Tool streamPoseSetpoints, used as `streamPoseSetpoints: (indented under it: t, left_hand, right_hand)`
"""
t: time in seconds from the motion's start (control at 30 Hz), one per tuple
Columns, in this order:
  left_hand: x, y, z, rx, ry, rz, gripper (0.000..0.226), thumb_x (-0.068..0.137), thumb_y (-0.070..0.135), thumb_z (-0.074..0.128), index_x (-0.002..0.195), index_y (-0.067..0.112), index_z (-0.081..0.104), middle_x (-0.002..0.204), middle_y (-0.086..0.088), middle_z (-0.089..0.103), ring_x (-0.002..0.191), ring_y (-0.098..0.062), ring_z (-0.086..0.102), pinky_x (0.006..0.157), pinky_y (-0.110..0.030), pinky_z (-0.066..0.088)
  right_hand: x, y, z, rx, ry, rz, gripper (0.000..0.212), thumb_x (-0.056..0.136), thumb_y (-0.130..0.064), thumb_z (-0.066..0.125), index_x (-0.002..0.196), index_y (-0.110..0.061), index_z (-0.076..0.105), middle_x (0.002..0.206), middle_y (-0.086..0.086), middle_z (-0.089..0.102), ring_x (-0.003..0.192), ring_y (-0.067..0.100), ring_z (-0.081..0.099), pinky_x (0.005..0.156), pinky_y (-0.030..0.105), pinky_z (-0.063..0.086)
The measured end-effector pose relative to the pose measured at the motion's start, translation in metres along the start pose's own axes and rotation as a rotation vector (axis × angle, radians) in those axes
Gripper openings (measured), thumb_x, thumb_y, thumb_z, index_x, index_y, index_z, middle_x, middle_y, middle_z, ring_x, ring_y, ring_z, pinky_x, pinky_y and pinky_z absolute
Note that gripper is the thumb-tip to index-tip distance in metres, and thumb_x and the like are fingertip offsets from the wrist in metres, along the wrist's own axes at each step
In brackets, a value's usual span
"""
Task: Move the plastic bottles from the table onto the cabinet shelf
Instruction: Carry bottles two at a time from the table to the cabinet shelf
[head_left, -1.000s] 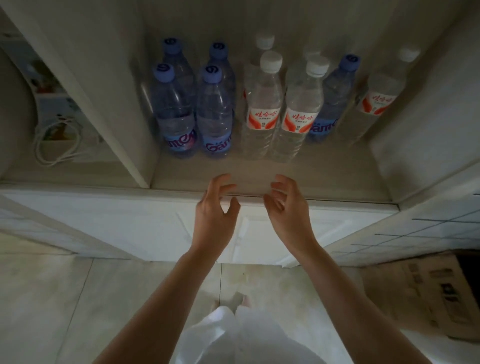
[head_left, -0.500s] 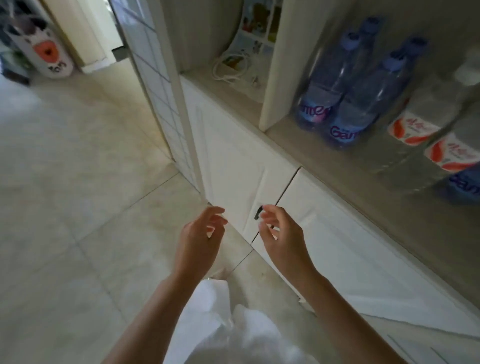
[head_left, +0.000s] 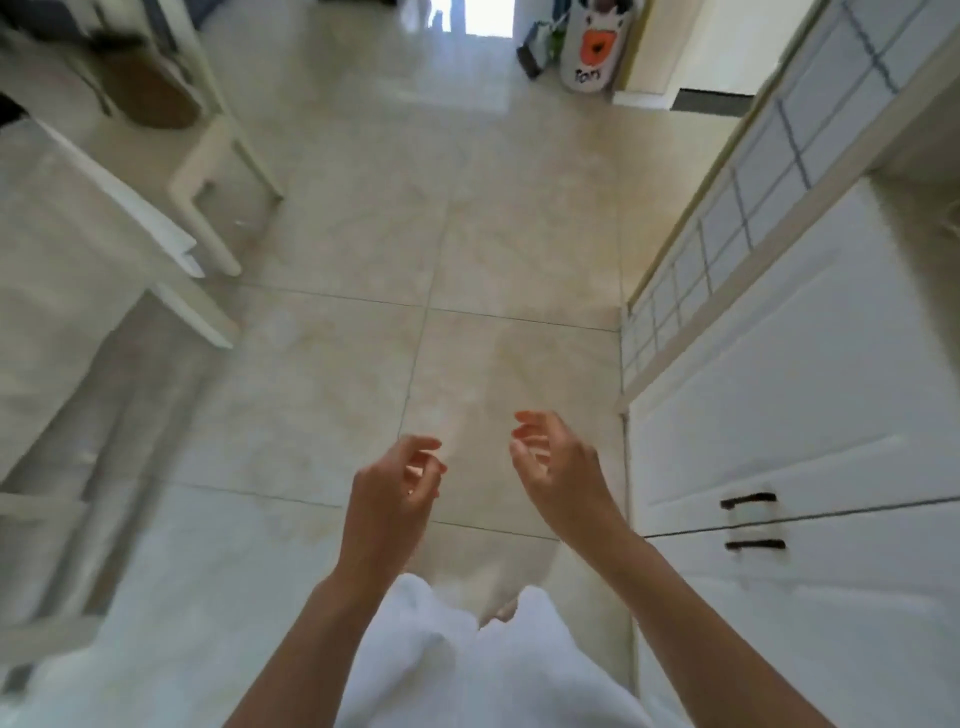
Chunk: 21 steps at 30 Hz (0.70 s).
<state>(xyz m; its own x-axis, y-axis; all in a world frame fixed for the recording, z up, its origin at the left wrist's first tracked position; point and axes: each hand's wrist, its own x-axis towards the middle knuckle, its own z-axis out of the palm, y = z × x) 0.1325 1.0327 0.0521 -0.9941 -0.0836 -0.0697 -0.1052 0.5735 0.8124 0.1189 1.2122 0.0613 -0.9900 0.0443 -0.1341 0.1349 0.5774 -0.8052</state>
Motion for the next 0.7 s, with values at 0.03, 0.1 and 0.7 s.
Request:
streamPoseSetpoints:
  t: [0.03,0.1,0.7]
  left_hand:
    - [-0.005,-0.010,-0.013,0.002,0.038,-0.027,0.017,0.089,0.007,0.062,0.098,0.019,0.068,0.075,0.011,0.071,0.062,-0.001,0.067,0.062,-0.020,0.056]
    - [-0.012,-0.031,-0.043,0.001,0.105,-0.084,0.016,0.089,0.009,0.062,0.099,0.021,0.068,0.077,0.010,0.072,0.065,0.000,0.068,0.065,-0.021,0.056]
    - [-0.066,-0.248,-0.335,-0.040,0.516,-0.578,0.016,0.093,0.018,0.059,0.105,0.025,0.065,0.088,0.012,0.071,0.078,-0.001,0.064,0.063,-0.004,0.044]
  right_hand:
    - [0.003,-0.012,0.014,-0.011,-0.042,-0.031,0.028,0.091,-0.014,0.060,0.118,-0.010,0.058,0.101,0.003,0.068,0.092,0.015,0.066,0.087,0.036,0.055]
    - [0.010,-0.037,0.045,-0.021,-0.105,-0.090,0.028,0.091,-0.014,0.060,0.119,-0.009,0.058,0.100,0.003,0.067,0.091,0.015,0.066,0.088,0.035,0.055]
    - [0.010,-0.253,0.382,-0.075,-0.629,-0.385,0.028,0.092,-0.014,0.058,0.120,-0.014,0.056,0.098,-0.006,0.063,0.096,0.012,0.064,0.091,0.034,0.053]
